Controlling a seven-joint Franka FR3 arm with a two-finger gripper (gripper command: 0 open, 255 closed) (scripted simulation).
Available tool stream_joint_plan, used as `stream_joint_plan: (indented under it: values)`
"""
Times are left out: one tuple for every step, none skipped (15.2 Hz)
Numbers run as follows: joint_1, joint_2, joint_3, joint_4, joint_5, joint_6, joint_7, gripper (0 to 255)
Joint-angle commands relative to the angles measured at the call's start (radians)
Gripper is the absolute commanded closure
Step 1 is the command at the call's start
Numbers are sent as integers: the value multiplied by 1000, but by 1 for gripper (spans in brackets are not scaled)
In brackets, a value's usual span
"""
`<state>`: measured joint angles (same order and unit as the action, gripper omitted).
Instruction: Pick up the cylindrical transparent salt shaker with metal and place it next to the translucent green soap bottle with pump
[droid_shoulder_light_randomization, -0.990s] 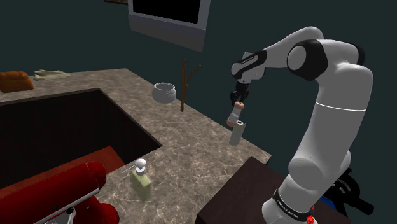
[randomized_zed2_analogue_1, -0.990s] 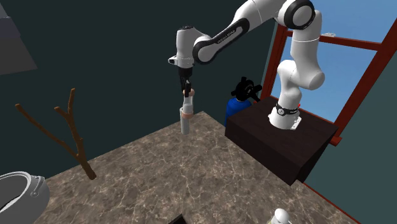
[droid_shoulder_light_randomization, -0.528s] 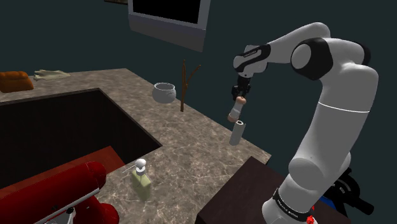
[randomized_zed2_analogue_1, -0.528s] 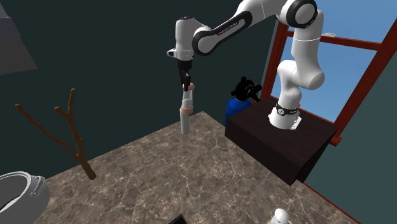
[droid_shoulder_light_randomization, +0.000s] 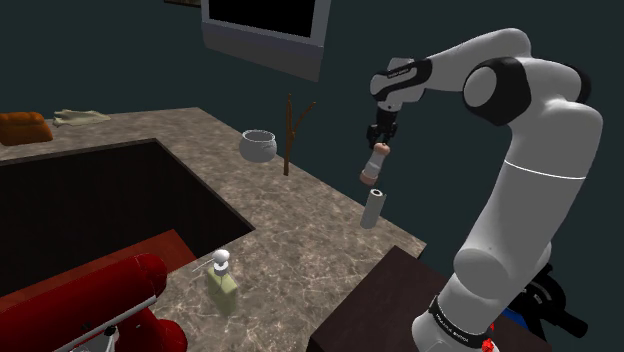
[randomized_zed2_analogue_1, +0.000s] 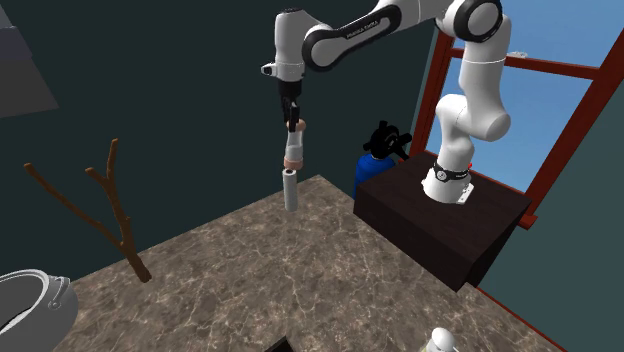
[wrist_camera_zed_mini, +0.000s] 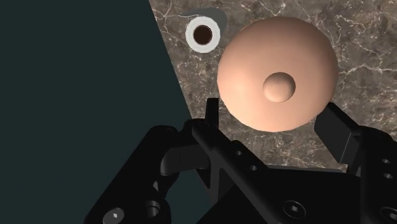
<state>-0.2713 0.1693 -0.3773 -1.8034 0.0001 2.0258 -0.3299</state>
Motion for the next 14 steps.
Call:
stream_joint_plan:
  values:
    - [1,-6,0,19,-2,-25,1,255]
    - [1,-7,0,20,-3,-27,1,255]
    - [16,-25,7,-2,-13,-23,27,255]
    - [31,-43,16,-23,-22,-20,53,255]
    - [46,-60,25,-42,-31,-17,79,255]
    - [60,-75,34,-61,-40,-15,105,255]
    - [74,-90,44,-78,-48,-13,131,255]
    - [87,-104,54,-94,-55,-12,157,255]
    - [100,-117,64,-108,-61,-11,183,255]
    - [113,-129,75,-122,-67,-10,209,255]
    - [126,-139,87,-134,-72,-10,235,255]
    - [138,-149,98,-145,-77,-10,261,255]
    - [150,-158,109,-155,-81,-11,286,255]
    - [163,-166,121,-164,-85,-12,311,255]
